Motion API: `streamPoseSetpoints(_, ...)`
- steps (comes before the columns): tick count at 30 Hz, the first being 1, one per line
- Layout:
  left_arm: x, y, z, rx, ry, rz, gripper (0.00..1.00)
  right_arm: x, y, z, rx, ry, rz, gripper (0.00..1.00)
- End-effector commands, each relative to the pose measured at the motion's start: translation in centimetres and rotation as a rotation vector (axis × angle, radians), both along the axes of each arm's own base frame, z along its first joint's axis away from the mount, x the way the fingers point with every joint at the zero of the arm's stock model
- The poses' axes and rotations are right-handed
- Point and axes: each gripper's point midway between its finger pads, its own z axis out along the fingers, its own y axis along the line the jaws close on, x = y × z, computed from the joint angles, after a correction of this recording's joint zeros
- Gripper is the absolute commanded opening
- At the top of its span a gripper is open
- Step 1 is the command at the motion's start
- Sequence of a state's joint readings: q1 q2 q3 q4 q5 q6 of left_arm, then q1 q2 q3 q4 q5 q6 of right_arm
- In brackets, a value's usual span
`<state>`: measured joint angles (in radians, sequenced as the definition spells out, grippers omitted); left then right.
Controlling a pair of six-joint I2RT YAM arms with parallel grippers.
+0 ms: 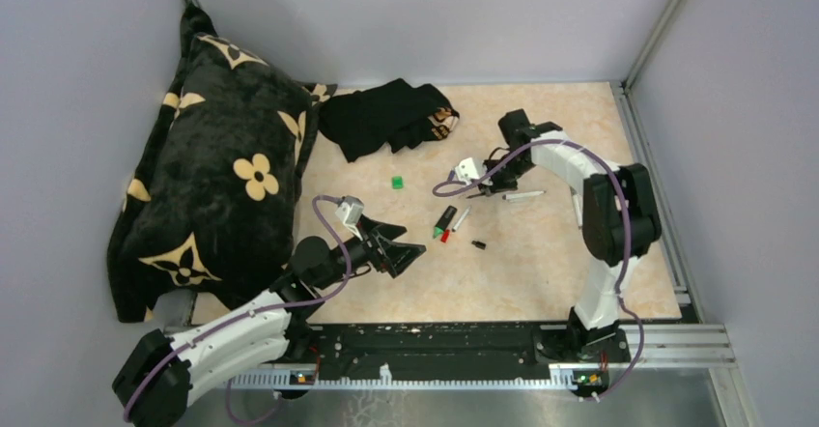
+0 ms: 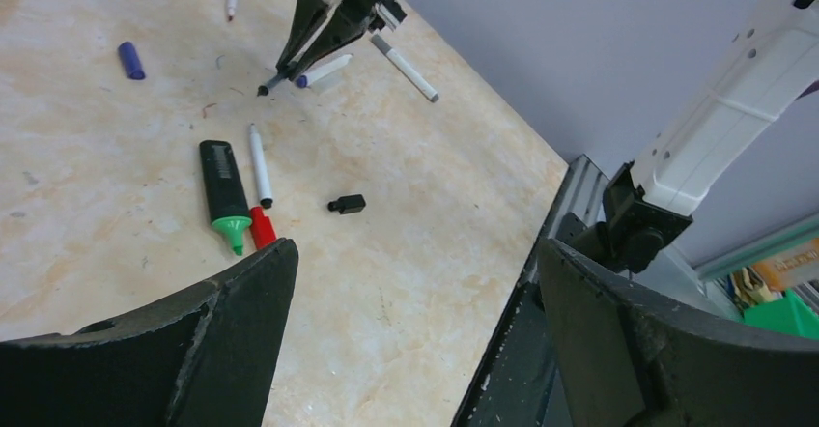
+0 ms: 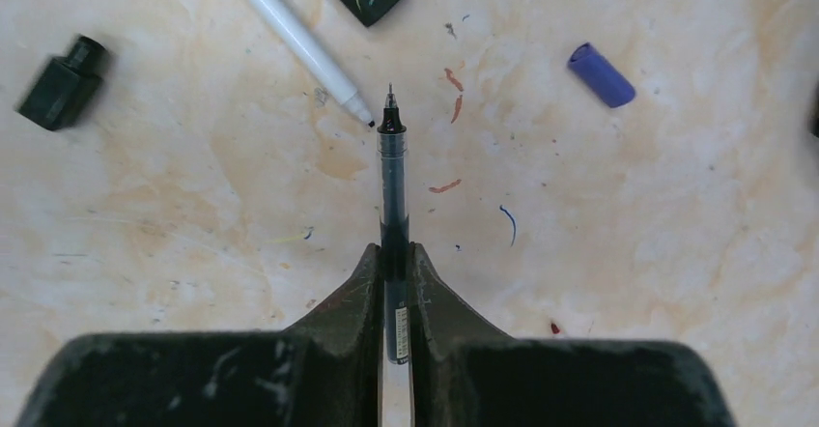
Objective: Insert the pens into the pen caps
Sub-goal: Pick up the pen from the center of the board.
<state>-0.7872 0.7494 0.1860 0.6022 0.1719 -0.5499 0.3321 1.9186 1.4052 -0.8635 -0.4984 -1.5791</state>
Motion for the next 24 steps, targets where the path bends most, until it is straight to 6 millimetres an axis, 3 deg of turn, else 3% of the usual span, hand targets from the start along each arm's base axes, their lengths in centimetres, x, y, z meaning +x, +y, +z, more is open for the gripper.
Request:
streamPoseSetpoints(1, -2.1, -0.5, 2.4, -0.101, -0.118, -0.114, 0.98, -0.7, 1.8, 6.6, 0.222, -0.047, -0.148, 0.00)
streamPoseSetpoints(8, -2.4, -1.0, 5.0, -0.188, -0.243, -0.148, 0.96, -6.6, 3.6, 11.1, 0.528, 0.214, -0.363, 0.00)
streamPoseSetpoints(11, -1.6, -1.6, 5.8, -0.198, -0.273, -0.139, 0.95, -8.6, 4.2, 12.8, 0.658, 0.360, -0.485, 0.00)
streamPoseSetpoints(16, 0.6, -2.8, 5.8, -0.222, -0.224, -0.086, 0.93, -12.2, 4.7, 15.9, 0.853, 0.584, -0.456, 0.00)
streamPoseSetpoints(24, 3.4, -6.4, 6.4, -0.315, -0.125, -0.085, 0.78, -13.4, 5.1, 16.4, 0.889, 0.747, -0.469, 0.00)
